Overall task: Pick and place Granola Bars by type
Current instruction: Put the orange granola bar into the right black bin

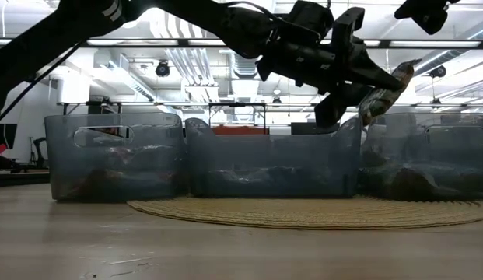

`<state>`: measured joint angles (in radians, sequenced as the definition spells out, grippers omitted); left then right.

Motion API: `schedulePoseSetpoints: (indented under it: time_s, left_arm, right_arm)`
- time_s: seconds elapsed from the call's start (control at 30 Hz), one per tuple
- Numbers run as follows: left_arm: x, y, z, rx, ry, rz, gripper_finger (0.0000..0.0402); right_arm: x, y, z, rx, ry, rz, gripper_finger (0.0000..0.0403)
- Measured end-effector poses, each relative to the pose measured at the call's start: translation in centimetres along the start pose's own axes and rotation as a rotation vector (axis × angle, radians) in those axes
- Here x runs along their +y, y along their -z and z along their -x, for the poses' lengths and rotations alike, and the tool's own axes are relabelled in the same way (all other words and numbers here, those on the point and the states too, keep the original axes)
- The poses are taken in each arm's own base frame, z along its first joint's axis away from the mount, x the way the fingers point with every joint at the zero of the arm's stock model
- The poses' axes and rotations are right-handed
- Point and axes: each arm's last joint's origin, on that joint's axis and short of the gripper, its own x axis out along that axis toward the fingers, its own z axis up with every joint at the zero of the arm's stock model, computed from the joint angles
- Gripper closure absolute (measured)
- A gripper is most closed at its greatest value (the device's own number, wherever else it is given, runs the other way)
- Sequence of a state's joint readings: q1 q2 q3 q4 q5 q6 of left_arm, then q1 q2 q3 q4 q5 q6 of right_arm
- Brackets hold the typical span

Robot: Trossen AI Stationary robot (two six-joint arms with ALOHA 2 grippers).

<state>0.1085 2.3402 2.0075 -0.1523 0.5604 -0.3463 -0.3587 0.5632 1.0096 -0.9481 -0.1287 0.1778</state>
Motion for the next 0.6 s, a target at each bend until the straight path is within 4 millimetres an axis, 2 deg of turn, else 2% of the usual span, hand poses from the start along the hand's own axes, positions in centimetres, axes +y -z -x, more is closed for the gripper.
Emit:
schedulePoseSetpoints:
  time_s: [0.17,0.47,0.6]
  left_arm:
    - [0.01,0.06,0.00,0.007,0.003,-0.001,0.0309]
    - [0.01,0.06,0.00,0.007,0.004,0.007,0.0221]
    - [0.01,0.07,0.00,0.008,0.003,0.023,0.0202]
  right_arm:
    - [0.00,0.00,0.00,0.000,0.000,-0.003,0.0394]
    - [0.00,0.01,-0.01,0.000,0.000,-0.006,0.0394]
    - [0.00,0.01,-0.01,0.000,0.000,-0.006,0.0394]
